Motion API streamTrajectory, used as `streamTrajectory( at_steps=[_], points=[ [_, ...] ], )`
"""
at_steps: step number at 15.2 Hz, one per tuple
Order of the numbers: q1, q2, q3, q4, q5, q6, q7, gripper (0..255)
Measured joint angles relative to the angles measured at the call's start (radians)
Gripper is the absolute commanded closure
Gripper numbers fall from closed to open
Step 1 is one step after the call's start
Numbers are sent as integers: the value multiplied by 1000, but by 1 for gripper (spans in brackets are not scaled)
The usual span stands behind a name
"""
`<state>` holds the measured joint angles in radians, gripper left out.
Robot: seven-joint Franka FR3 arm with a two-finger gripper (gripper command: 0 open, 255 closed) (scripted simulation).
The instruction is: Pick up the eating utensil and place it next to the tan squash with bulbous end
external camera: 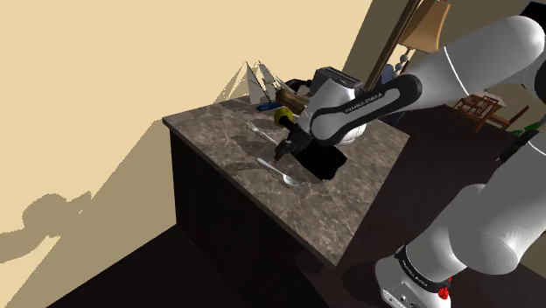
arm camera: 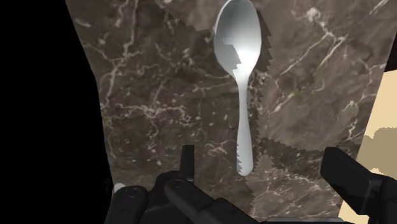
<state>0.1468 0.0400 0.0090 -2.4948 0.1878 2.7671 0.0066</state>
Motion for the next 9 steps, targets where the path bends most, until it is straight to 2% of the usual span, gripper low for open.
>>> streamTrajectory(
  at_steps=[3, 9],
  points=[
    [5, 88, 15, 28, 44, 63, -22, 0],
    [5, 193, 32, 68, 71, 130, -38, 0]
  ],
)
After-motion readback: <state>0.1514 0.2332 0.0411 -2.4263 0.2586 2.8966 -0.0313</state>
